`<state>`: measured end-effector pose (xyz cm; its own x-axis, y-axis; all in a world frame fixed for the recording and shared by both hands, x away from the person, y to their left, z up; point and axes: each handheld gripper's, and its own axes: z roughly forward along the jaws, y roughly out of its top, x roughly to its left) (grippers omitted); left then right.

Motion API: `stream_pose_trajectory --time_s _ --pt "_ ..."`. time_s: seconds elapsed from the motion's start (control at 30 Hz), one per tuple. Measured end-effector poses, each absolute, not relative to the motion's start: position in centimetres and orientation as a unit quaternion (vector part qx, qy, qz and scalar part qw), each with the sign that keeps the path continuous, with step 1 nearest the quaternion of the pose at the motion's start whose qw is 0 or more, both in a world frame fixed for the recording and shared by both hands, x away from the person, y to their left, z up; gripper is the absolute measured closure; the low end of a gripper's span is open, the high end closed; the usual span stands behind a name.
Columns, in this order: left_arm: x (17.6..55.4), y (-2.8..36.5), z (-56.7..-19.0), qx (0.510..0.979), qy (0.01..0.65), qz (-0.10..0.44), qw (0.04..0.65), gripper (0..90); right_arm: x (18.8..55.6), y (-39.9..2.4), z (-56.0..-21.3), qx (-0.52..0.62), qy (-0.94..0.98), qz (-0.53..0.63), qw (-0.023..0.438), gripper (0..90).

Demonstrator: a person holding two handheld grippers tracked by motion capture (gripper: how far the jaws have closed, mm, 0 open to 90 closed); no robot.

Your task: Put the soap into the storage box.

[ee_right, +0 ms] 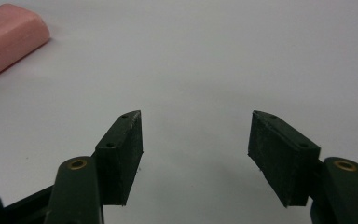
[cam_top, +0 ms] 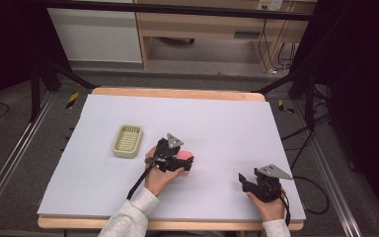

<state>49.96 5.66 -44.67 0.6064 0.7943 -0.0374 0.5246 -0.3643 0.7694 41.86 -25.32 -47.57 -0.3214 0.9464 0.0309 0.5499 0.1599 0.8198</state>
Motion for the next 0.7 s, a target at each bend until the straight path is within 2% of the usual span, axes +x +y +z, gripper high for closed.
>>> stream_pose_trajectory --time_s 0.7 --pt "50.3 4.8 -46.4 0.825 0.416 0.166 0.345 19.7 41.8 -25.3 -47.6 0.525 0.717 0.384 0.249 37.0"
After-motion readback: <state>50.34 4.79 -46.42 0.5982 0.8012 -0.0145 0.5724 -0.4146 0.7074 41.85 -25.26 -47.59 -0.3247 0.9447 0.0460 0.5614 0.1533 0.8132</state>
